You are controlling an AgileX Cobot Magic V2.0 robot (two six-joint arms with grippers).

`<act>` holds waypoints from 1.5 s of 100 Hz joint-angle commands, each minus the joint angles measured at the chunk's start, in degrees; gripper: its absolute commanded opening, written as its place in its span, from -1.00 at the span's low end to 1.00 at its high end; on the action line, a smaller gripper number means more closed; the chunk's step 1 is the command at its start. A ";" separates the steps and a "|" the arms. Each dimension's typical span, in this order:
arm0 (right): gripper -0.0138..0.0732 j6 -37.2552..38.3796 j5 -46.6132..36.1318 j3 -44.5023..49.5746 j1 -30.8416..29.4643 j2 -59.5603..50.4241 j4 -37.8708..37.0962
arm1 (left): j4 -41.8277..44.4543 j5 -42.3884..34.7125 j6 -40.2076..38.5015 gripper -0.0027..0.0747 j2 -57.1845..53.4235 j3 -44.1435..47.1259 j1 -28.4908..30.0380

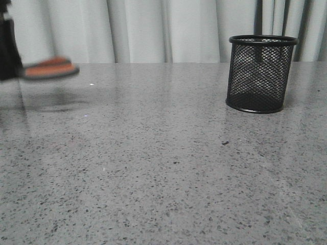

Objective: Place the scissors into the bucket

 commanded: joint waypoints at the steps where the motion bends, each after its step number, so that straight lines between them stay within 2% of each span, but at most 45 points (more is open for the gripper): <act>1: 0.62 -0.98 -3.17 -2.02 0.21 0.34 3.23 | -1.95 2.39 -1.79 -0.96 -6.54 -4.20 -1.98; 11: 0.62 -5.41 -3.77 -2.02 0.21 0.34 10.42 | -1.84 2.39 -4.03 -0.96 -10.31 -6.23 -4.82; 18: 0.62 -10.14 -4.24 -2.10 0.21 0.45 18.15 | -1.51 2.39 -5.98 -0.96 -12.66 -7.12 -7.19; 37: 0.62 -24.96 -3.36 -2.69 0.21 2.48 43.82 | -1.51 2.39 -10.77 -0.96 -17.07 -9.22 -14.24; 56: 0.62 -33.86 2.54 -8.10 0.21 7.57 58.52 | -0.71 2.03 -15.11 -0.96 -18.56 -10.39 -22.65; 77: 0.62 -34.73 9.58 -16.59 0.21 15.94 60.08 | 3.69 -1.27 -18.78 -0.97 -18.69 -10.78 -31.29; 91: 0.62 -34.97 13.40 -20.83 0.21 20.82 60.21 | 6.28 -4.24 -21.24 -0.96 -18.69 -10.78 -34.93; 113: 0.62 -35.07 18.83 -24.44 0.61 26.06 61.81 | 6.43 -6.88 -22.65 -0.96 -18.69 -10.78 -35.87; 136: 0.62 -36.59 17.97 -26.99 6.27 29.05 61.94 | 6.57 -7.91 -24.14 -0.96 -18.59 -10.78 -35.87; 143: 0.50 -36.59 16.45 -27.21 7.61 29.46 61.94 | 6.69 -7.91 -24.14 -0.96 -18.59 -10.78 -35.87; 150: 0.25 -36.59 15.84 -27.21 8.22 29.58 61.94 | 6.82 -7.91 -24.14 -0.96 -18.59 -10.78 -35.87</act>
